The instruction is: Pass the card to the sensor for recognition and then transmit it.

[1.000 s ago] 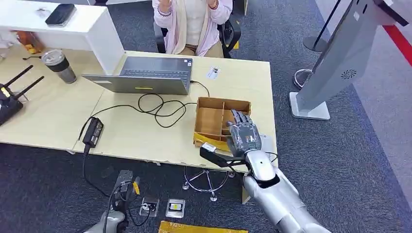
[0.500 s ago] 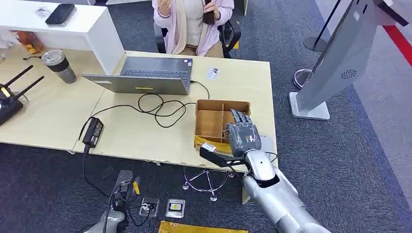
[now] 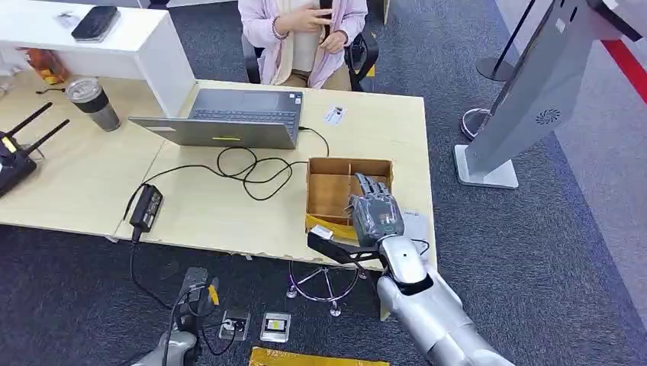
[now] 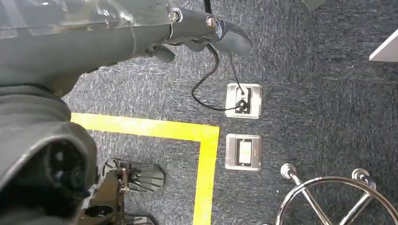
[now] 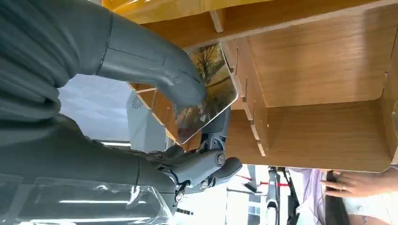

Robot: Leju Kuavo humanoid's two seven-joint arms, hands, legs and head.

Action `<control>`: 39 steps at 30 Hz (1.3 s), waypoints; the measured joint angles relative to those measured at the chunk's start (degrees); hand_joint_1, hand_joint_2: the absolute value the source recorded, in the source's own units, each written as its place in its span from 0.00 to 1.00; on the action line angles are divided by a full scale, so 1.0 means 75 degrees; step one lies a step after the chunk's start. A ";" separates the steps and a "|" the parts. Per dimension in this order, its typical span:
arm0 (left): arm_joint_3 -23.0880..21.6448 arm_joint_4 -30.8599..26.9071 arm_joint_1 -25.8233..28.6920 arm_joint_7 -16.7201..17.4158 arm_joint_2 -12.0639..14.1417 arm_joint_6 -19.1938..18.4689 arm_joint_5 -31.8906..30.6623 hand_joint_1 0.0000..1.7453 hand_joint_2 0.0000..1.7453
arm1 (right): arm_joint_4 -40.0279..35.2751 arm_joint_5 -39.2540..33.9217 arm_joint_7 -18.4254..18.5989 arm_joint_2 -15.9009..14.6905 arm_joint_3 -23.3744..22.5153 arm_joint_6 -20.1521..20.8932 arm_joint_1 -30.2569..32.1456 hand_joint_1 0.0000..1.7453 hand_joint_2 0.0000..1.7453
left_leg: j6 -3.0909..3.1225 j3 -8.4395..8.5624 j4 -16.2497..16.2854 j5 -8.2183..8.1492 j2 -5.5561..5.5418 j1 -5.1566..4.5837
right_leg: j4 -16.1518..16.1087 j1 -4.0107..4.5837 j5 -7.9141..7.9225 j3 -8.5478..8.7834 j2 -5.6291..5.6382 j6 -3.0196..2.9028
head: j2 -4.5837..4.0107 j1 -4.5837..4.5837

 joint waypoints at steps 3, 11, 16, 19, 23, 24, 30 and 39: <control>0.0003 0.0000 -0.0001 0.0000 0.0000 0.0003 0.0000 0.00 0.00 | 0.0032 -0.0003 -0.0009 0.0006 0.0000 -0.0035 0.0000 1.00 1.00 | 0.0000 0.0001 0.0000 0.0000 0.0000 0.0000 | 0.0000 0.0000 0.0000 0.0000 0.0001 0.0000 | 0.0000 0.0000; 0.0009 0.0000 -0.0002 0.0000 0.0000 0.0012 -0.0003 0.00 0.00 | 0.0146 -0.0096 -0.0082 0.0006 0.0000 -0.0149 0.0003 1.00 1.00 | 0.0000 0.0002 0.0000 0.0000 0.0000 0.0000 | 0.0000 0.0000 0.0000 0.0000 0.0001 0.0000 | 0.0000 0.0000; 0.0017 0.0003 -0.0004 0.0006 0.0003 0.0055 -0.0003 0.00 0.00 | 0.0306 -0.0157 -0.0140 0.0020 0.0000 -0.0224 0.0006 1.00 1.00 | 0.0000 0.0002 0.0000 0.0000 0.0000 0.0000 | 0.0000 0.0000 0.0000 0.0001 0.0001 0.0000 | 0.0000 0.0000; 0.0020 0.0003 -0.0006 0.0009 0.0003 0.0120 0.0000 0.00 0.00 | 0.0388 -0.0195 -0.0154 0.0029 0.0000 -0.0216 0.0003 1.00 1.00 | 0.0000 0.0003 0.0000 0.0000 0.0000 0.0000 | 0.0000 0.0000 0.0000 0.0002 0.0001 0.0000 | 0.0000 0.0003; 0.0038 0.0003 -0.0011 0.0008 0.0009 0.0149 0.0006 0.00 0.00 | 0.0501 -0.0239 -0.0201 0.0032 0.0000 -0.0201 -0.0010 1.00 1.00 | 0.0000 0.0004 0.0000 0.0000 0.0000 0.0000 | 0.0000 0.0000 0.0000 0.0004 0.0001 0.0000 | 0.0000 0.0000; 0.0046 0.0003 -0.0014 0.0006 0.0009 0.0149 0.0006 0.00 0.00 | 0.0525 -0.0242 -0.0204 0.0032 0.0000 -0.0201 -0.0014 1.00 1.00 | 0.0000 0.0005 0.0000 0.0000 0.0000 0.0000 | 0.0000 0.0000 0.0000 0.0004 0.0001 0.0000 | 0.0000 0.0000; 0.0076 0.0003 -0.0021 0.0006 0.0009 0.0210 -0.0012 0.00 0.00 | 0.0676 -0.0323 -0.0216 0.0029 0.0000 -0.0233 -0.0037 1.00 1.00 | 0.0000 0.0010 0.0000 0.0000 0.0000 0.0000 | 0.0000 0.0000 0.0000 0.0008 0.0001 0.0000 | 0.0000 0.0000; 0.0084 0.0003 -0.0021 0.0006 0.0009 0.0262 -0.0058 0.00 0.00 | 0.0749 -0.0344 -0.0189 0.0029 0.0000 -0.0262 -0.0079 1.00 1.00 | 0.0000 0.0012 0.0000 0.0000 0.0000 0.0000 | 0.0000 0.0000 0.0001 0.0010 0.0001 0.0000 | 0.0000 0.0000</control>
